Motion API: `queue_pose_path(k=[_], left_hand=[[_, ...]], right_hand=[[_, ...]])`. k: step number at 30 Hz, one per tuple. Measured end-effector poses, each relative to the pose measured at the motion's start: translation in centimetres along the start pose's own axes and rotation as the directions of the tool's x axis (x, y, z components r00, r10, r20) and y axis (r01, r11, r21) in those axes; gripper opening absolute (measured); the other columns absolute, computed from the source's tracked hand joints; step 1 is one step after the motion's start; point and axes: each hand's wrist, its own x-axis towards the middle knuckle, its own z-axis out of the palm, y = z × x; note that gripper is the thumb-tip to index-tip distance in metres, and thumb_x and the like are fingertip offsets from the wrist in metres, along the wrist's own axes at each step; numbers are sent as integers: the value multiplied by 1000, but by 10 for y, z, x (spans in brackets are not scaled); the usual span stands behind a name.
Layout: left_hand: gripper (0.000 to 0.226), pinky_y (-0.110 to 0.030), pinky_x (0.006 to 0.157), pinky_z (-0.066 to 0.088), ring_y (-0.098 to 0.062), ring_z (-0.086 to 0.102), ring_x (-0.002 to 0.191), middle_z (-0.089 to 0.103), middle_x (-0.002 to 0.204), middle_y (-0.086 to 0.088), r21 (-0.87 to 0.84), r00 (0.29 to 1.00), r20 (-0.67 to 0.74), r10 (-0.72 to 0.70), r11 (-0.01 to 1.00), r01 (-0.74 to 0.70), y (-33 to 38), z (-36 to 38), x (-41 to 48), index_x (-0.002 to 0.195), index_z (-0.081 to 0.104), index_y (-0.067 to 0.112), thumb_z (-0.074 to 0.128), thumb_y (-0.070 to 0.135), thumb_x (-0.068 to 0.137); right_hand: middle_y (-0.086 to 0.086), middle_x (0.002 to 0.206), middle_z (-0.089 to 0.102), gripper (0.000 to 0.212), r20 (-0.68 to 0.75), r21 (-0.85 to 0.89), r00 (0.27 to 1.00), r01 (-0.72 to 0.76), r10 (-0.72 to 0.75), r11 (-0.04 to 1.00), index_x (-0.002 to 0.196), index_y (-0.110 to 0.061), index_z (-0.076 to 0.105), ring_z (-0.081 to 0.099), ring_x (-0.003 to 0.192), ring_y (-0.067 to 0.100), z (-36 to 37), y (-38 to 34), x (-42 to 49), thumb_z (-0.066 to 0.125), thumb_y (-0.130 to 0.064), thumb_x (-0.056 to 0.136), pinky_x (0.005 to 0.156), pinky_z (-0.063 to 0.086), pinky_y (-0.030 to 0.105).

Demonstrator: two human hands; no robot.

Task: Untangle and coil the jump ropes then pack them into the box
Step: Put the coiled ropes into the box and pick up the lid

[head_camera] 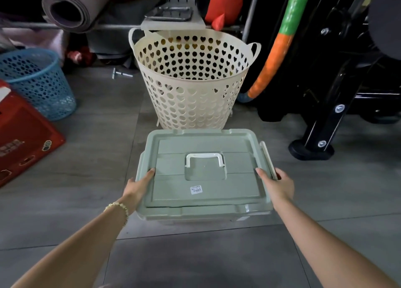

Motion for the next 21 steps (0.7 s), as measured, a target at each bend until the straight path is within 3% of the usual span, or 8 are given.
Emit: queue_pose_path(k=[3, 7, 10, 12, 13, 16, 18, 21], left_hand=[[98, -38, 94, 46, -33, 55, 112, 51, 133, -13, -7, 1000, 3, 23, 1000, -23, -1, 0, -1, 147, 22, 8, 61, 64, 78], [99, -44, 91, 50, -32, 60, 104, 55, 126, -13, -36, 999, 40, 14, 999, -13, -2, -5, 1, 144, 28, 10, 59, 72, 73], [106, -47, 84, 54, -32, 68, 95, 67, 113, -10, -59, 963, 251, -99, 991, 118, -5, -14, 3, 128, 53, 17, 58, 90, 51], [95, -41, 80, 55, -29, 70, 91, 72, 102, -8, -61, 948, 299, -106, 990, 130, -5, -17, -3, 113, 64, 18, 59, 89, 50], [86, -36, 77, 54, -26, 69, 89, 72, 99, -7, -73, 970, 237, -58, 994, 77, -4, -17, -8, 108, 64, 13, 63, 82, 57], [55, -33, 71, 50, -23, 63, 80, 66, 92, -7, 74, 966, -142, 216, 975, -207, 0, -11, -12, 96, 58, 9, 68, 59, 74], [43, -36, 72, 52, -26, 63, 80, 65, 89, -6, 185, 925, -175, 338, 934, -306, 2, -8, -18, 92, 56, 12, 64, 53, 81], [37, -37, 77, 50, -30, 61, 84, 64, 92, -6, 229, 916, -170, 364, 918, -323, -1, -5, -18, 98, 52, 13, 57, 48, 87]], right_hand=[[-1, 90, 72, 53, -31, -78, 994, 98, -101, 992, 103, -19, 70, 66, 87, 19, 1, 1, 0, 72, -57, 67, 76, 54, 35], [5, 93, 71, 46, -48, -199, 978, 192, -205, 961, 109, -17, 70, 64, 90, 24, 7, 3, 4, 67, -51, 78, 75, 51, 34], [13, 130, 57, 48, -60, -406, 921, 330, -384, 852, 126, -10, 56, 51, 121, 31, 12, 2, -3, 59, -38, 87, 96, 41, 39], [10, 150, 34, 58, 122, -518, 821, 533, -559, 670, 139, -14, 40, 29, 139, 29, 23, -5, -20, 45, -46, 91, 112, 23, 42], [3, 155, 24, 65, 289, -500, 774, 624, -564, 600, 144, -21, 33, 18, 144, 26, 31, -11, -33, 31, -58, 90, 116, 14, 41], [-11, 157, -1, 84, 686, -358, 540, 834, -488, 420, 147, -37, 19, -6, 146, 15, 52, -16, -69, 0, -81, 78, 118, -6, 37], [-12, 156, -4, 90, 789, -301, 405, 910, -462, 284, 148, -40, 12, -9, 146, 15, 58, -14, -86, 6, -88, 72, 117, -9, 40], [-13, 156, -12, 98, 849, -295, 355, 933, -391, 206, 146, -46, 1, -19, 144, 15, 58, -16, -90, 20, -95, 62, 114, -13, 43]])
